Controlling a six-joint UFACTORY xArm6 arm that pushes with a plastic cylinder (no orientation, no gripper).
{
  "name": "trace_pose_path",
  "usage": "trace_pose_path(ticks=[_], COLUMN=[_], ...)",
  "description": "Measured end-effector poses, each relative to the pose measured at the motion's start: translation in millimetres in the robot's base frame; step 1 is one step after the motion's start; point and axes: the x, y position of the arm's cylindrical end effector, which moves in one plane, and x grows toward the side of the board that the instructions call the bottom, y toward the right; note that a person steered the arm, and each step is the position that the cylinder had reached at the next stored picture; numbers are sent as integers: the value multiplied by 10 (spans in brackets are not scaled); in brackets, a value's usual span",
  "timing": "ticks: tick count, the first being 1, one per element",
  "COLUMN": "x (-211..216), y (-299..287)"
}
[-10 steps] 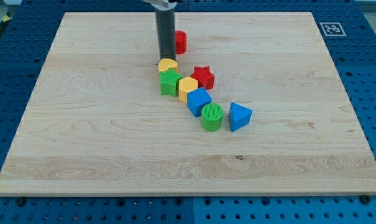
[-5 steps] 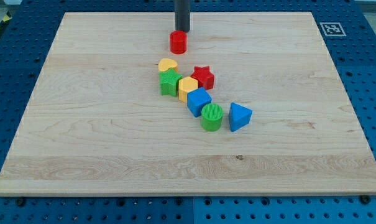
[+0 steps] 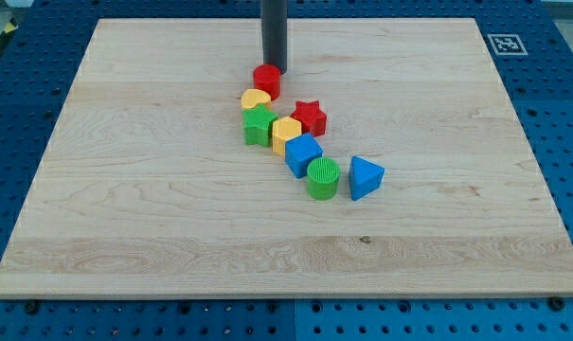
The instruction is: Push the red circle into the yellow heart
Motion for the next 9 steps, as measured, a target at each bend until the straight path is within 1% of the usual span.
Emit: trace_pose_path(ticks=[3, 9], x=[112, 69], y=[4, 4])
